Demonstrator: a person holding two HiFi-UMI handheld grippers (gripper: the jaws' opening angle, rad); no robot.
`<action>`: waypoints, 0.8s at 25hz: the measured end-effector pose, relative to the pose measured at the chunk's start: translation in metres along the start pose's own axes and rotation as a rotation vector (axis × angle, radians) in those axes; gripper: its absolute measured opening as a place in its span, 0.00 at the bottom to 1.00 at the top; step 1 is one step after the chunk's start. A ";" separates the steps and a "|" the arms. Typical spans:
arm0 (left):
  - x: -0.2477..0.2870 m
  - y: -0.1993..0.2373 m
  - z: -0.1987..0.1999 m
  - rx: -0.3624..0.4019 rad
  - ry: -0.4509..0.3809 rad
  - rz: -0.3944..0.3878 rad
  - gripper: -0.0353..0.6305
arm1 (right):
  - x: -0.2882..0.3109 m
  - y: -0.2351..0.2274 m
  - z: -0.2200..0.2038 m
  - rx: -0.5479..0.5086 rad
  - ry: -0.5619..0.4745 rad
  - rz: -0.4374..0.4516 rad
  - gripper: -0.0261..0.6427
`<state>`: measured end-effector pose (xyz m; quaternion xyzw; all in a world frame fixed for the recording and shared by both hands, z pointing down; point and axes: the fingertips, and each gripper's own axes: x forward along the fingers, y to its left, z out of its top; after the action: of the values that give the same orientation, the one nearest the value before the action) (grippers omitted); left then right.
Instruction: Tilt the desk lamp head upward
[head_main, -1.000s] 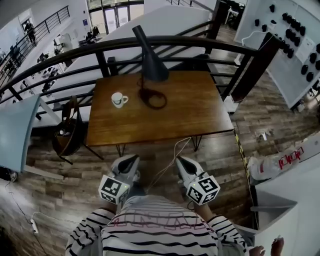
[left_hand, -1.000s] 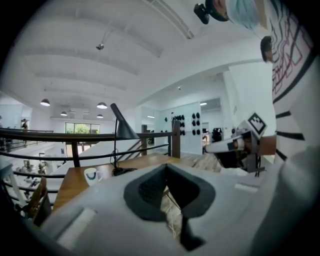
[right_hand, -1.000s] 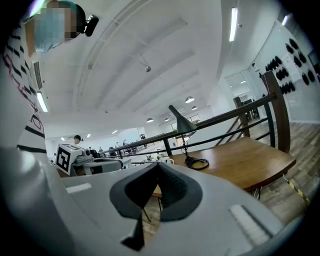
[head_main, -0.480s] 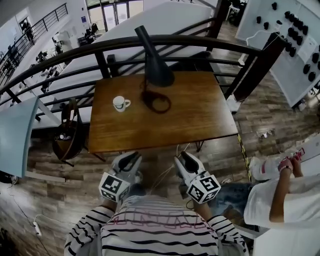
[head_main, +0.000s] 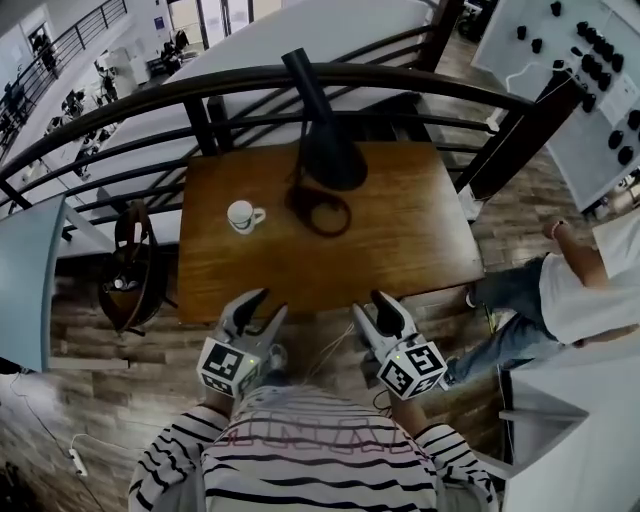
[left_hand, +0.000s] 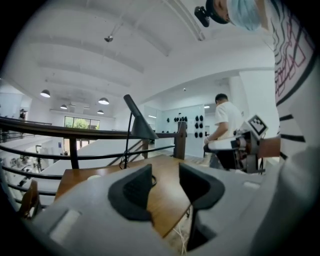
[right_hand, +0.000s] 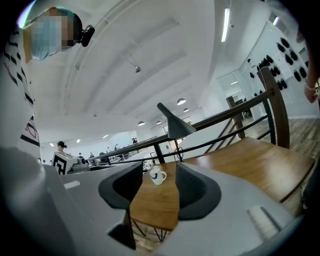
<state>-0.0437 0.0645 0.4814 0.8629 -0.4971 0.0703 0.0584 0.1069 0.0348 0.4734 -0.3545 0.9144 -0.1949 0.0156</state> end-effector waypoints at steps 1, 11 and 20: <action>0.004 0.011 0.002 -0.005 0.000 -0.002 0.31 | 0.011 -0.002 0.004 0.001 0.000 -0.007 0.33; 0.041 0.117 0.017 -0.003 -0.007 -0.047 0.35 | 0.110 -0.014 0.031 0.001 -0.036 -0.081 0.36; 0.057 0.184 0.028 0.024 -0.022 -0.114 0.35 | 0.167 -0.010 0.041 0.005 -0.078 -0.153 0.36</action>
<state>-0.1731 -0.0809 0.4698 0.8911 -0.4471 0.0632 0.0463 -0.0047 -0.0950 0.4578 -0.4308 0.8828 -0.1836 0.0371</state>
